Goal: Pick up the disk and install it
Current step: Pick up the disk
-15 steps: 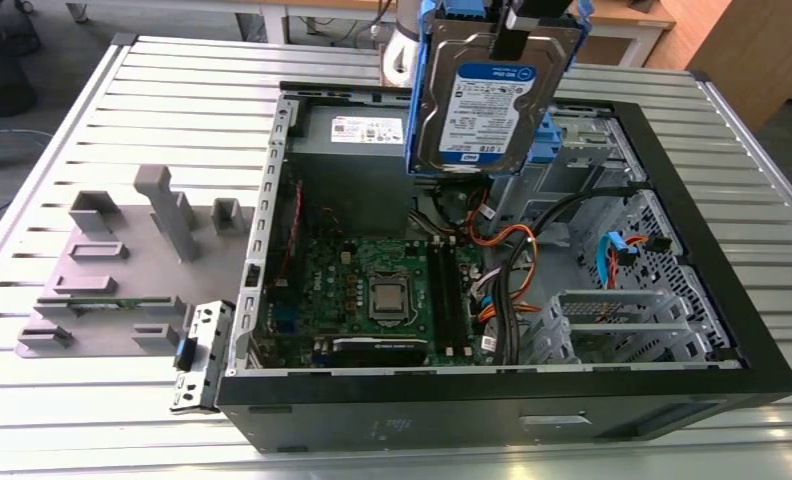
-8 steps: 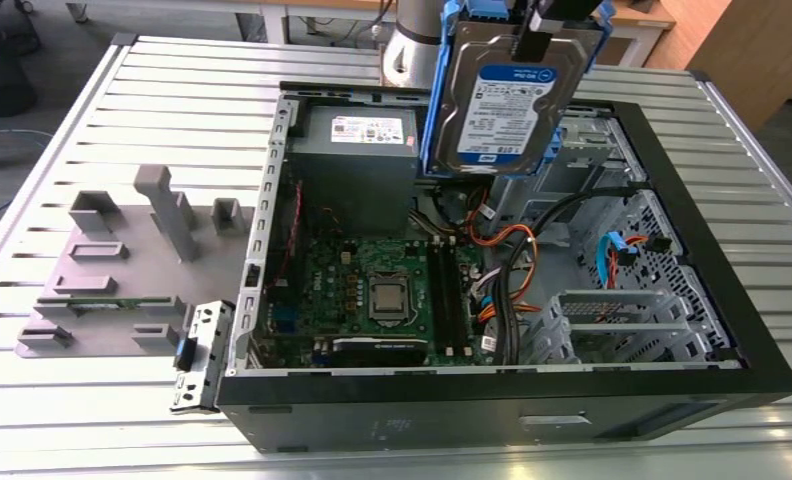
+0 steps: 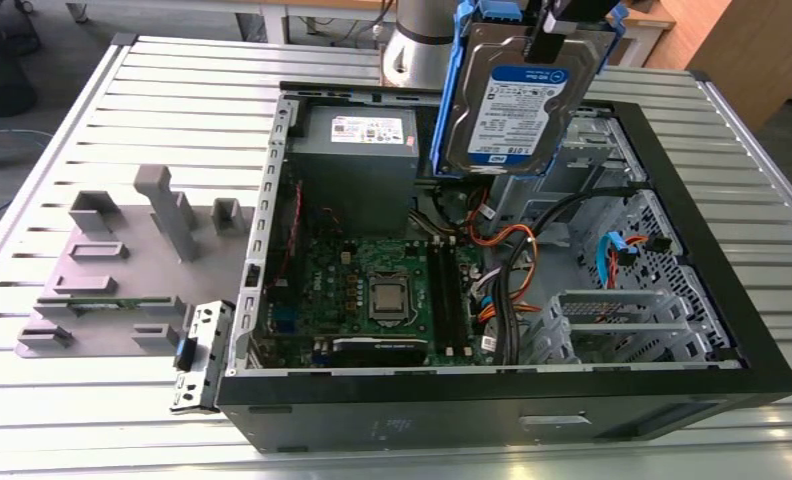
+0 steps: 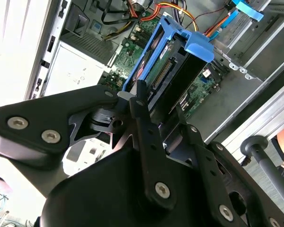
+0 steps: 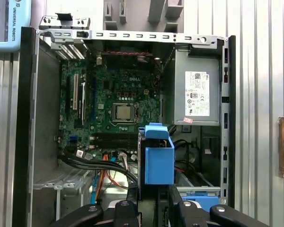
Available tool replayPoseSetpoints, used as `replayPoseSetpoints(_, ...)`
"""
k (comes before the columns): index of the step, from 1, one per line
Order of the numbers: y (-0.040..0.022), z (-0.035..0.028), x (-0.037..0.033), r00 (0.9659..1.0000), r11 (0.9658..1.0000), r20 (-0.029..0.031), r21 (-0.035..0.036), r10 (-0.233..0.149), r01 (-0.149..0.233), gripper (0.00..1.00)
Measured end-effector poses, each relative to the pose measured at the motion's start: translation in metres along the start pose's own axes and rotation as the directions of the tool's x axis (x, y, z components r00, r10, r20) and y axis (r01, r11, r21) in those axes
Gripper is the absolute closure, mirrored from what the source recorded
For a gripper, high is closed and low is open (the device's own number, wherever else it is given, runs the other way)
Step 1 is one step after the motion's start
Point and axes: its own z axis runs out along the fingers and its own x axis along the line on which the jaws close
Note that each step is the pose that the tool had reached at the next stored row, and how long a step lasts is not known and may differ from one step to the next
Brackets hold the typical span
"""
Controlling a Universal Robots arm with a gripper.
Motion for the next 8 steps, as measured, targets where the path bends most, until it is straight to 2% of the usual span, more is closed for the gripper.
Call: replayPoseSetpoints(8, -0.0001, 0.0000, 0.0013, 1.0000, 1.0000, -0.0001, 0.0000, 0.000, 0.000, 0.65)
